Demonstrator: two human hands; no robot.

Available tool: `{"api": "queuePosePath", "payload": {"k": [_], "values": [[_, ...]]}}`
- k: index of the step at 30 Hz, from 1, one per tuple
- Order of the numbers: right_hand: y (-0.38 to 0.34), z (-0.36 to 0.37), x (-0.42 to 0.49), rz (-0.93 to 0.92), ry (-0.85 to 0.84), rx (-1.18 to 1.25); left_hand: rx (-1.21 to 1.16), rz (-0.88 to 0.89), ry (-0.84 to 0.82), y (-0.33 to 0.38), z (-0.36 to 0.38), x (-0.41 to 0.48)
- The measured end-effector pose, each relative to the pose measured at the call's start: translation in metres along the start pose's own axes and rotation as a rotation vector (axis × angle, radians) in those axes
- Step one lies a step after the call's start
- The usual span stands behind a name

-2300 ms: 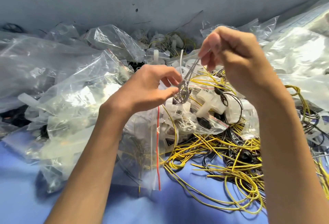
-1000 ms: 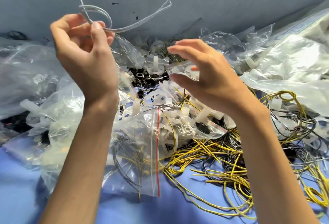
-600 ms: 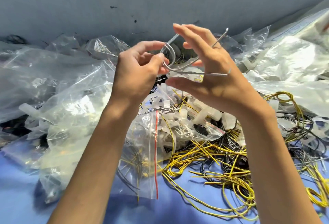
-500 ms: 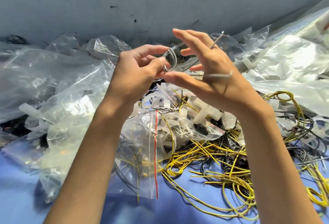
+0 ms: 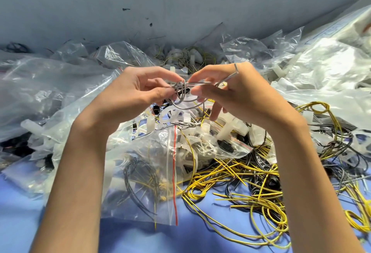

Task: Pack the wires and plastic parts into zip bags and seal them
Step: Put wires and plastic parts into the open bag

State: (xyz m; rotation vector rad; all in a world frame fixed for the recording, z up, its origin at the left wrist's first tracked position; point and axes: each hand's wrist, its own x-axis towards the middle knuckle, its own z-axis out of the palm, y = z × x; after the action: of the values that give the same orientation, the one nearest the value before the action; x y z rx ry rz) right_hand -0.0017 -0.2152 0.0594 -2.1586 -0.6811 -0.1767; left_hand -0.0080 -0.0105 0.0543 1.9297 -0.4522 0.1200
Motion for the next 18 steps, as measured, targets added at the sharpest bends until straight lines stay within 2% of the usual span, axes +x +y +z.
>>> {"api": "queuePosePath", "payload": {"k": [6,10,15,18], "values": [[0.000,-0.005,0.000,0.026,0.049,0.024,0.071,-0.051,0.021,-0.006,0.000,0.002],[0.004,-0.012,0.001,0.067,0.098,0.023,0.453,-0.077,0.062,-0.012,-0.002,0.004],[0.011,-0.020,-0.002,0.082,0.062,-0.042,0.849,-0.230,-0.261,-0.012,0.020,0.003],[0.011,-0.020,-0.005,0.060,-0.028,-0.126,1.005,-0.230,-0.323,-0.016,0.032,0.006]]}}
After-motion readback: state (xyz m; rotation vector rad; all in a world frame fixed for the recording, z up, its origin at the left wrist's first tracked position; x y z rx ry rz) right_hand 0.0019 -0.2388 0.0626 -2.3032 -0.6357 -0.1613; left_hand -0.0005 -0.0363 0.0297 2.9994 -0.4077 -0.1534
